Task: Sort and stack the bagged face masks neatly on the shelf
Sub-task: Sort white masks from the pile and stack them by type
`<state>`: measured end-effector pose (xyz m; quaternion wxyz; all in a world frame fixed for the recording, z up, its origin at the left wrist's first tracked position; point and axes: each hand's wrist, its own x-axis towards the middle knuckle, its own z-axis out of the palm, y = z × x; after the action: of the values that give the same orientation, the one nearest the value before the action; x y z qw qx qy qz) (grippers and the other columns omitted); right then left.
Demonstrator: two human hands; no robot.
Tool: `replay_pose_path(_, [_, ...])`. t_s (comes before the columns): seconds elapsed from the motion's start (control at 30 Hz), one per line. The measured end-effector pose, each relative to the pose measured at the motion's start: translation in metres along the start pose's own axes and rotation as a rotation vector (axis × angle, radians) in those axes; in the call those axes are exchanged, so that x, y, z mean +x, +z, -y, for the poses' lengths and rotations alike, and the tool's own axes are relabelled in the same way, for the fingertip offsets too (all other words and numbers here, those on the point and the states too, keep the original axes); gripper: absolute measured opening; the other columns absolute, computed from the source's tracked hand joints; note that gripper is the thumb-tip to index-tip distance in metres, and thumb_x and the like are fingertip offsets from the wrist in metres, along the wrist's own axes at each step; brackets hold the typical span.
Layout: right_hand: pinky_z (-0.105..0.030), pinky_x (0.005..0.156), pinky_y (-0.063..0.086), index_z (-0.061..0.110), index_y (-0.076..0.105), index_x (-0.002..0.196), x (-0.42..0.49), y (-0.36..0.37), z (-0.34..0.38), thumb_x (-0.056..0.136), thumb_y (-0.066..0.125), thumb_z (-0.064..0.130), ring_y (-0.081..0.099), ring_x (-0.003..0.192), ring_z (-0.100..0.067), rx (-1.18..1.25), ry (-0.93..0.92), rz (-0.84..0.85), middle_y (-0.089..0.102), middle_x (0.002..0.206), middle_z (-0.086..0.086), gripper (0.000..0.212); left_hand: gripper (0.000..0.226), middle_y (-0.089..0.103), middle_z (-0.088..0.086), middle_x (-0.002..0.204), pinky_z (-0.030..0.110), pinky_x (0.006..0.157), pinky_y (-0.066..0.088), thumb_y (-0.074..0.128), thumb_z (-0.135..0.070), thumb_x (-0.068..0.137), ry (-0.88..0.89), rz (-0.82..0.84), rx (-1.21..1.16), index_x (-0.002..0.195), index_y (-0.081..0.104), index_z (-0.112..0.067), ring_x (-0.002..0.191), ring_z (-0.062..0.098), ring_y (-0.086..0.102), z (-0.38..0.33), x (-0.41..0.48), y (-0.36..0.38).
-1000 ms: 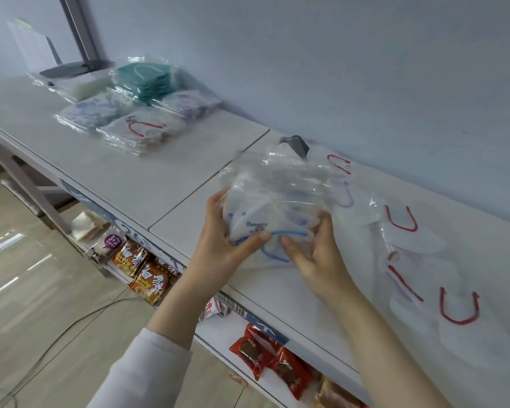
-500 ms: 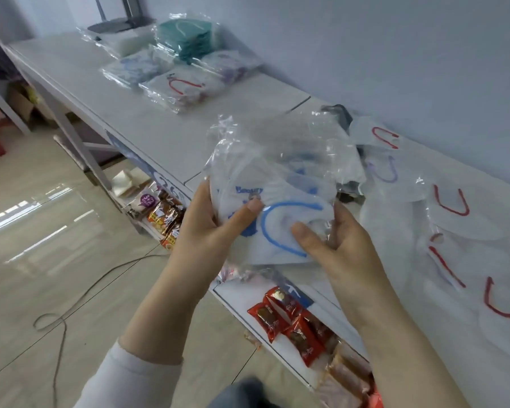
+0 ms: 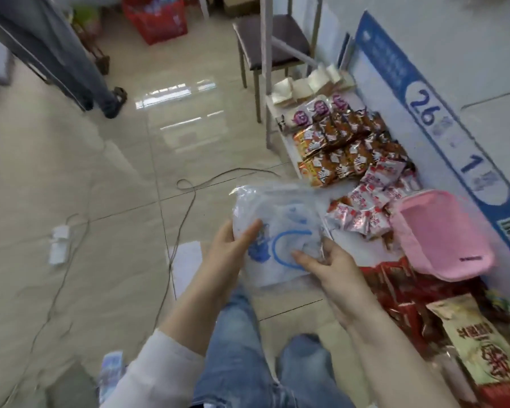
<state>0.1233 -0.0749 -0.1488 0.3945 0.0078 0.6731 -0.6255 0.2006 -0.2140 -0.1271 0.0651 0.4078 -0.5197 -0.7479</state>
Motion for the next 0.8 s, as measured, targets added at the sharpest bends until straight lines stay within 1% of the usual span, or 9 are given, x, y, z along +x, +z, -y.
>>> replay_pose_path(0.1, [-0.036,0.07,0.05,-0.002,0.055,0.081,0.027,0.06,-0.015,0.079,0.068,0.007,0.063,0.071,-0.016,-0.005,0.102,0.035,0.067,0.077,-0.003,0.016,0.034,0.067,0.013,0.11,0.033,0.08,0.054,0.055,-0.019,0.093,-0.031,-0.138,-0.021,0.123,0.054,-0.004,0.098,0.026,0.066,0.009,0.026,-0.057])
replay_pose_path(0.2, [-0.04,0.076,0.049,0.002,0.062,0.093,0.058,0.12,-0.025,0.075,0.068,0.016,0.063,0.079,-0.023,0.02,0.2,0.081,0.07,0.09,-0.013,0.024,0.021,0.068,0.01,0.106,0.04,0.086,0.052,0.057,-0.017,0.092,-0.049,-0.226,-0.061,0.112,0.058,-0.011,0.097,0.025,0.066,0.007,0.061,-0.115])
replay_pose_path(0.33, [-0.03,0.069,0.052,0.011,0.062,0.089,0.098,0.185,-0.032,0.083,0.062,0.013,0.066,0.074,-0.019,0.015,0.282,0.14,0.071,0.084,-0.006,0.006,0.007,0.067,0.007,0.1,0.037,0.086,0.051,0.057,-0.015,0.093,-0.108,-0.303,-0.115,0.1,0.056,-0.016,0.093,0.022,0.064,-0.003,0.098,-0.179])
replay_pose_path(0.4, [-0.027,0.065,0.05,0.013,0.061,0.082,0.121,0.207,-0.029,0.083,0.064,0.012,0.063,0.065,-0.016,-0.011,0.3,0.128,0.069,0.076,-0.005,0.003,0.017,0.067,0.013,0.107,0.037,0.085,0.052,0.058,-0.014,0.092,-0.133,-0.305,-0.132,0.109,0.057,-0.009,0.098,0.026,0.064,-0.012,0.118,-0.201])
replay_pose_path(0.47, [-0.026,0.063,0.049,0.013,0.061,0.082,0.143,0.223,-0.024,0.083,0.065,0.011,0.062,0.061,-0.015,-0.018,0.312,0.104,0.067,0.073,-0.005,0.004,0.024,0.068,0.013,0.109,0.028,0.076,0.054,0.06,-0.013,0.091,-0.153,-0.281,-0.14,0.113,0.056,-0.005,0.096,0.024,0.065,-0.022,0.136,-0.217])
replay_pose_path(0.57, [-0.023,0.061,0.05,0.011,0.062,0.088,0.171,0.238,-0.017,0.085,0.064,0.01,0.065,0.065,-0.013,-0.011,0.3,0.051,0.071,0.077,-0.004,0.004,0.013,0.074,0.001,0.092,0.016,0.064,0.053,0.061,-0.006,0.089,-0.173,-0.262,-0.18,0.101,0.06,-0.009,0.084,0.014,0.068,-0.037,0.169,-0.23])
replay_pose_path(0.63, [-0.033,0.073,0.05,0.011,0.064,0.092,0.187,0.243,-0.011,0.083,0.066,0.013,0.065,0.079,-0.023,-0.024,0.296,0.014,0.072,0.089,-0.012,0.01,0.019,0.073,0.007,0.097,0.018,0.065,0.054,0.062,-0.004,0.087,-0.184,-0.226,-0.186,0.107,0.061,-0.005,0.084,0.017,0.068,-0.047,0.193,-0.235])
replay_pose_path(0.7, [-0.038,0.076,0.049,0.009,0.065,0.094,0.212,0.246,0.006,0.081,0.068,0.015,0.064,0.083,-0.027,-0.028,0.284,-0.023,0.071,0.093,-0.016,0.015,0.027,0.071,0.014,0.102,0.023,0.069,0.055,0.064,-0.007,0.086,-0.176,-0.195,-0.163,0.112,0.06,-0.001,0.087,0.022,0.068,-0.064,0.219,-0.235])
replay_pose_path(0.8, [-0.027,0.063,0.051,0.007,0.064,0.096,0.262,0.253,0.051,0.081,0.068,0.013,0.066,0.076,-0.02,-0.037,0.228,-0.002,0.072,0.09,-0.012,0.017,0.024,0.072,0.012,0.097,0.032,0.076,0.053,0.066,-0.01,0.084,-0.14,-0.17,-0.149,0.107,0.062,-0.003,0.085,0.023,0.068,-0.104,0.265,-0.232])
